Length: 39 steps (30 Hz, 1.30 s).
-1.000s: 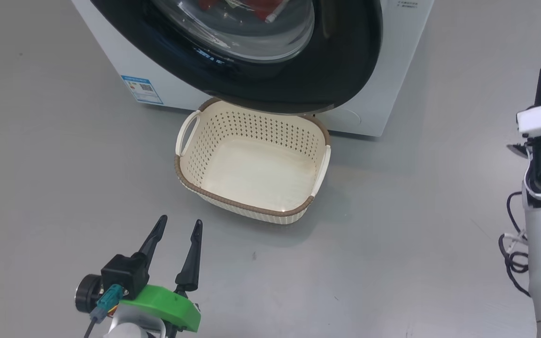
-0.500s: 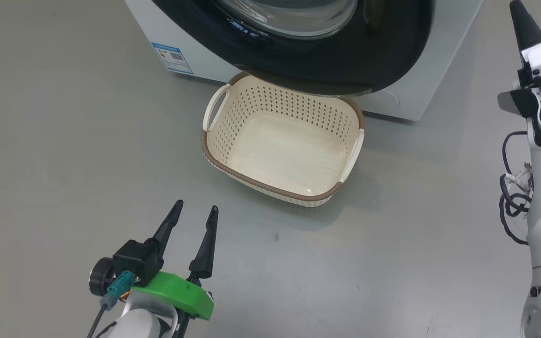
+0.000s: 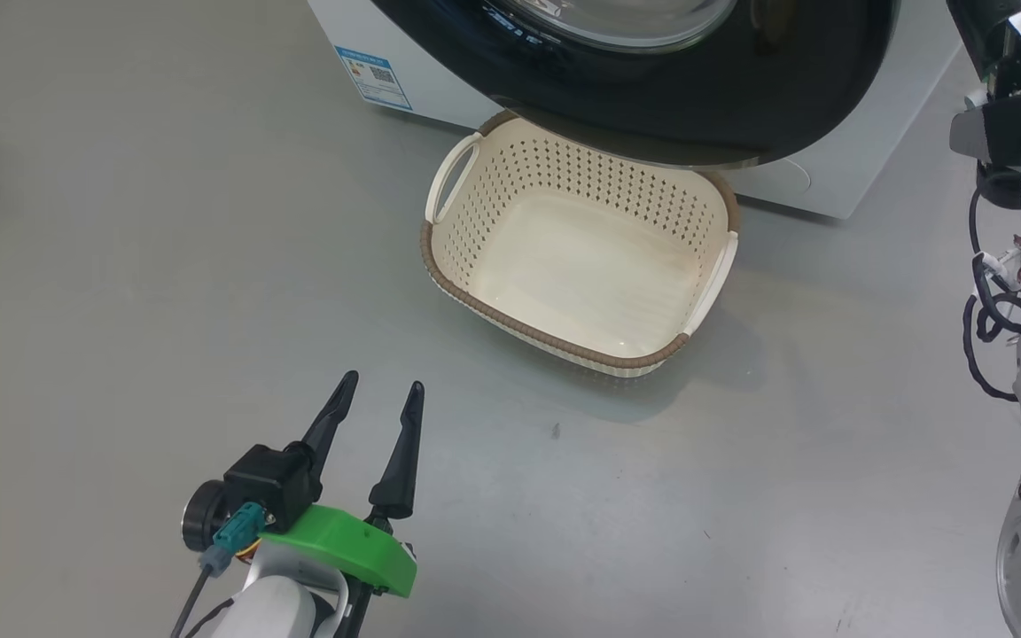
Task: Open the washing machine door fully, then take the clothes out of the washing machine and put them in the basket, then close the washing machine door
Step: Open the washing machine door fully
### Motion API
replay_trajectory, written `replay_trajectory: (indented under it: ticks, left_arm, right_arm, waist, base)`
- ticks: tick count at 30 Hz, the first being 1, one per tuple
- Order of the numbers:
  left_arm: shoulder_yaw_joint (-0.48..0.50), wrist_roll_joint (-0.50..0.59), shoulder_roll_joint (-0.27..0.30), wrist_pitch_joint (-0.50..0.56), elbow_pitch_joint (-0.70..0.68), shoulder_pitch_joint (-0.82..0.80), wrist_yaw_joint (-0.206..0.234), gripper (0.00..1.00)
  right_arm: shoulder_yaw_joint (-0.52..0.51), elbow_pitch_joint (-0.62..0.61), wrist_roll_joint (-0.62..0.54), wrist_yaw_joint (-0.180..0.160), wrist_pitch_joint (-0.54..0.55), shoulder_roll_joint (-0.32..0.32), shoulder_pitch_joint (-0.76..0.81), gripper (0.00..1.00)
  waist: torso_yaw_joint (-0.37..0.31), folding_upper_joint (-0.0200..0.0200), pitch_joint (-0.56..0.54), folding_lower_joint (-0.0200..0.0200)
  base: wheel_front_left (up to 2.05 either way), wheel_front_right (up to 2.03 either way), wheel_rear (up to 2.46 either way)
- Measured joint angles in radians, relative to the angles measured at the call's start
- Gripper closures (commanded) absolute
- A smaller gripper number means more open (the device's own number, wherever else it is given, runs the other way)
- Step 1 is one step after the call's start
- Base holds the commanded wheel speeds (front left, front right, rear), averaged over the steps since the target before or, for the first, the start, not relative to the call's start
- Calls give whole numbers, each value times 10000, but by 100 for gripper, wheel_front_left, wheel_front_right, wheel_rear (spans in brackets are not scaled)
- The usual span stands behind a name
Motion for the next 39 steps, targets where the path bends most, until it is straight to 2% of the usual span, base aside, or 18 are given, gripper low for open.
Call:
replay_trajectory:
  ticks: [18,26,39]
  left_arm:
    - [-201,-29,-6,0,21,-101,253,0]
    - [-270,-31,-8,0,150,-179,265,0]
    - [-174,2,-8,0,383,-145,343,0]
  right_arm:
    - [180,901,456,-73,1221,-105,-584,100]
    - [236,1329,629,284,1722,-81,-421,100]
    - [483,2031,1060,550,2366,311,430,100]
  waist:
    - [289,0,151,0]
    - [386,0,-156,0]
    - [439,0,-804,0]
  base:
    - [0,0,0]
    - [0,0,0]
    - [0,0,0]
